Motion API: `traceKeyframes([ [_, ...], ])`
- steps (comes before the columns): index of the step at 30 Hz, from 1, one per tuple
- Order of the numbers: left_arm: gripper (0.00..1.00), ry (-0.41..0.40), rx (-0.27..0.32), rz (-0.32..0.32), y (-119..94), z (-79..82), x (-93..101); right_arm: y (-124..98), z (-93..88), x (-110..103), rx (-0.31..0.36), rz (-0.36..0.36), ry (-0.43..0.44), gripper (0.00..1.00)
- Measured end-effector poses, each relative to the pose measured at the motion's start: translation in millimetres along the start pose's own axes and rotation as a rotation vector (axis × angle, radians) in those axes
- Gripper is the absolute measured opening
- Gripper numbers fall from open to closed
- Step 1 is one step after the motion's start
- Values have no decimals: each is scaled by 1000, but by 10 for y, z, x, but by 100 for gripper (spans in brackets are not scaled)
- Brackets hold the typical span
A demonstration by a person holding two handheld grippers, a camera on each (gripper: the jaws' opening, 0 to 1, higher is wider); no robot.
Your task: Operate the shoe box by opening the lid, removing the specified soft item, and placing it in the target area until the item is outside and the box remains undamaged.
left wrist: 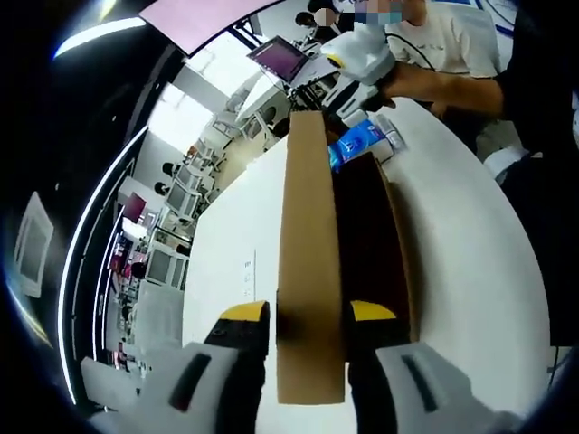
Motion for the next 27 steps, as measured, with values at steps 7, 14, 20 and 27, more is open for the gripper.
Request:
traceKeyframes([
  [7,31,16,-18,8,6,-5,30,-7,-13,-13,-4,2,-6,6],
  [14,31,21,-24,15,16,-24,22,-32,-30,-41,-17,25,5,7],
  [20,30,21,-20,26,22,-19,67,-110,-75,-21,-67,39,-141,24],
  [27,30,13,-12,33,14,-13,38,-417,-14,3,-153,71,-298,24],
])
Point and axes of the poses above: the point that each gripper's makers call its tool centre point, and the gripper's own axes: y roughly forward along the fingers, x roughly to its right, z roughly out of its top, the point moved 3 cm from there along -y, roughly backward along the fingers, and after that the axes turned 1 degree about -x, right-handed, at the moved point
